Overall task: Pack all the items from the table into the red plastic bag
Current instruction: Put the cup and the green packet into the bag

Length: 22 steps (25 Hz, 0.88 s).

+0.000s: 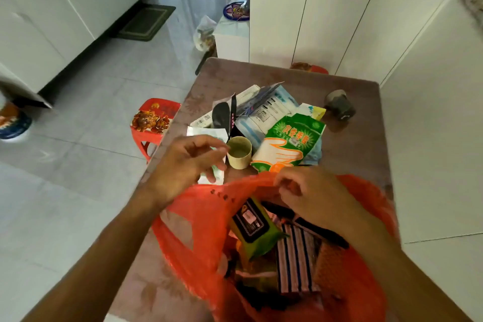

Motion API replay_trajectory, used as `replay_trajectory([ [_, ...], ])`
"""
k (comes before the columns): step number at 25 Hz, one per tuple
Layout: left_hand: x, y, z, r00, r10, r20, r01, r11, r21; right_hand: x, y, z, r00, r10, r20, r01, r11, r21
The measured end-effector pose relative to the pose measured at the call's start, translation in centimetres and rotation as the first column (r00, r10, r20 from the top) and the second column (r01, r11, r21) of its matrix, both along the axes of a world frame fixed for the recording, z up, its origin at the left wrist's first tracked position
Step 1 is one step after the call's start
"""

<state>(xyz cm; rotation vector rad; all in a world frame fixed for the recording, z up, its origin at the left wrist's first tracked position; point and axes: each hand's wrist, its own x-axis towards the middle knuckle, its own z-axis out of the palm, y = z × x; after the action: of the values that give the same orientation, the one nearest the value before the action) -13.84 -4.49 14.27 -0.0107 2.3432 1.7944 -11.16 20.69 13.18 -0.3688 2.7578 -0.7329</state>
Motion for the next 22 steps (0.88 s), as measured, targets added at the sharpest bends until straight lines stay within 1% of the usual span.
replay_trajectory([
  [1, -2.3, -1.5, -1.0, 0.982, 0.184, 0.045, -0.189, 0.969, 0.157, -1.1, -2.3, 0.1, 1.0, -0.005, 0.019, 0.008, 0.987, -0.16],
  [2, -4.8, -3.1, -2.9, 0.939, 0.319, 0.128, -0.339, 0.919, 0.202, -2.5, -4.2, -0.4, 0.999, -0.026, 0.023, 0.031, 0.968, -0.248],
  [3, -7.4, -4.7, -6.0, 0.892, 0.409, 0.195, -0.439, 0.885, 0.153, -4.2, -5.9, -1.4, 0.998, -0.067, 0.014, 0.068, 0.957, -0.284],
  [4, -9.7, -6.6, -9.9, 0.859, 0.439, 0.263, -0.456, 0.89, 0.005, -5.9, -7.3, -2.6, 0.994, -0.107, 0.003, 0.104, 0.955, -0.278],
  [5, -11.2, -8.1, -14.3, 0.844, 0.411, 0.345, -0.365, 0.911, -0.191, -7.2, -8.2, -4.0, 0.991, -0.132, -0.011, 0.125, 0.961, -0.245],
  [6, -12.0, -9.4, -18.9, 0.827, 0.366, 0.426, -0.213, 0.907, -0.364, -8.0, -8.8, -5.0, 0.988, -0.155, -0.021, 0.148, 0.966, -0.211],
  [7, -12.5, -10.1, -23.1, 0.822, 0.347, 0.452, -0.088, 0.861, -0.501, -8.6, -9.3, -6.1, 0.983, -0.182, -0.021, 0.174, 0.965, -0.194],
  [8, -12.6, -10.2, -25.8, 0.837, 0.336, 0.431, -0.018, 0.805, -0.593, -8.9, -9.5, -6.9, 0.978, -0.209, -0.019, 0.202, 0.961, -0.191],
  [9, -13.0, -10.0, -27.5, 0.865, 0.333, 0.376, -0.031, 0.783, -0.621, -8.8, -9.5, -7.3, 0.969, -0.244, -0.024, 0.234, 0.951, -0.201],
  [10, -13.4, -9.2, -27.4, 0.88, 0.338, 0.335, -0.08, 0.799, -0.596, -8.6, -9.2, -7.3, 0.957, -0.287, -0.034, 0.273, 0.936, -0.222],
  [11, -14.0, -8.6, -27.4, 0.882, 0.342, 0.324, -0.14, 0.847, -0.513, -8.1, -8.8, -7.0, 0.941, -0.334, -0.048, 0.311, 0.916, -0.254],
  [12, -14.3, -8.4, -27.1, 0.863, 0.351, 0.364, -0.198, 0.897, -0.396, -7.4, -8.3, -6.6, 0.923, -0.381, -0.053, 0.351, 0.891, -0.289],
  [13, -14.4, -8.3, -27.1, 0.84, 0.368, 0.398, -0.261, 0.918, -0.297, -6.5, -7.7, -6.1, 0.904, -0.425, -0.043, 0.389, 0.861, -0.327],
  [14, -14.1, -8.5, -26.8, 0.807, 0.395, 0.439, -0.318, 0.917, -0.239, -5.6, -7.1, -5.4, 0.886, -0.463, -0.015, 0.426, 0.827, -0.367],
  [16, -12.8, -9.2, -25.1, 0.792, 0.383, 0.475, -0.367, 0.921, -0.13, -3.5, -5.7, -3.9, 0.853, -0.52, 0.048, 0.486, 0.756, -0.438],
  [17, -11.9, -9.4, -23.5, 0.812, 0.378, 0.444, -0.385, 0.92, -0.08, -2.2, -4.8, -3.2, 0.844, -0.534, 0.053, 0.497, 0.739, -0.456],
  [19, -10.0, -10.0, -18.8, 0.862, 0.424, 0.278, -0.427, 0.903, -0.051, 0.3, -2.6, -2.1, 0.833, -0.551, 0.045, 0.508, 0.731, -0.456],
  [20, -9.1, -10.3, -15.6, 0.872, 0.451, 0.188, -0.453, 0.891, -0.034, 1.4, -1.4, -1.7, 0.845, -0.532, 0.05, 0.499, 0.752, -0.431],
  [21, -8.2, -10.5, -12.2, 0.885, 0.451, 0.114, -0.458, 0.888, 0.042, 2.4, -0.2, -1.4, 0.877, -0.477, 0.055, 0.459, 0.8, -0.387],
  [22, -7.3, -10.6, -8.8, 0.912, 0.407, 0.044, -0.409, 0.901, 0.146, 3.1, 0.7, -1.4, 0.924, -0.373, 0.087, 0.38, 0.866, -0.327],
])
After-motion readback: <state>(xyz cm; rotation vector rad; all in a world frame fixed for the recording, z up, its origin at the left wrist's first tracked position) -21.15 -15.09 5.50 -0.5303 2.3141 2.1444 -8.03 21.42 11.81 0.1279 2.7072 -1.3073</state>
